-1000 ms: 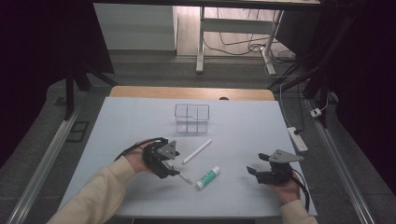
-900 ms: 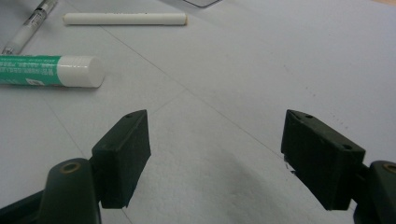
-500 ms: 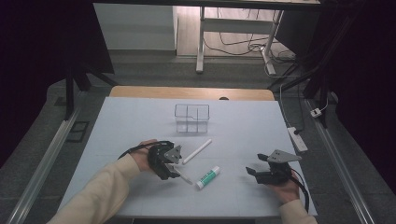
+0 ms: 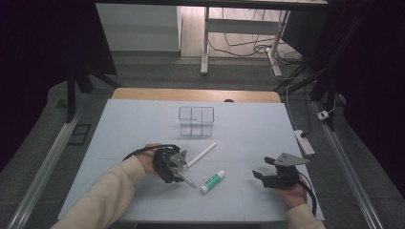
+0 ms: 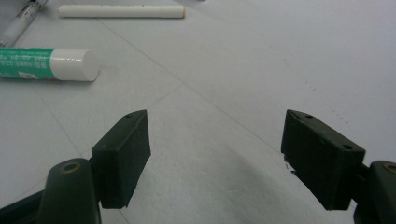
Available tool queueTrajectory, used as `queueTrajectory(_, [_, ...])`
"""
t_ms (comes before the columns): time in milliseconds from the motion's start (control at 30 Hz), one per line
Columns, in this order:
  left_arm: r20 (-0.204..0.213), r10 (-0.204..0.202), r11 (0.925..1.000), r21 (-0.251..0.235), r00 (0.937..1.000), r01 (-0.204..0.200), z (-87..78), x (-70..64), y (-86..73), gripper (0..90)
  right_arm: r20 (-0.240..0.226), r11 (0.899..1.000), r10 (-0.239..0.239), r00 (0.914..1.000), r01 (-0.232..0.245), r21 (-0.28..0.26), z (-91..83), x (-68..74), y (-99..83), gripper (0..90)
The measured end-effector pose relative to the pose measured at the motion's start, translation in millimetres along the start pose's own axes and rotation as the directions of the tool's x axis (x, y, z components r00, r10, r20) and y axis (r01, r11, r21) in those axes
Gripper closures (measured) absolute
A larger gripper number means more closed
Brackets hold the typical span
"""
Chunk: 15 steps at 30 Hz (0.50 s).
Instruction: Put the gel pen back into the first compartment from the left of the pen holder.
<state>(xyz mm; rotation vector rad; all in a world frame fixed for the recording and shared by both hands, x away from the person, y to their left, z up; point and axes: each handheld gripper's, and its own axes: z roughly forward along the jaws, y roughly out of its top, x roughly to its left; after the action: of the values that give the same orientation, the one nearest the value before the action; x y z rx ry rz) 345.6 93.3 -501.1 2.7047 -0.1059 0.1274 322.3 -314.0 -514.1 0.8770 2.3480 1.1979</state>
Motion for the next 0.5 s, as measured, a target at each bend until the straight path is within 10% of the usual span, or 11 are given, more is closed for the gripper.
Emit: queueTrajectory(500, [0.064, 0.069, 0.9965, 0.043, 0.9956, -0.071, 9.6, 4.0, 1.8, 53.7, -0.002, 1.0, -0.007, 1.0, 0.007, 0.016, 1.2, 0.6, -0.6, 23.3])
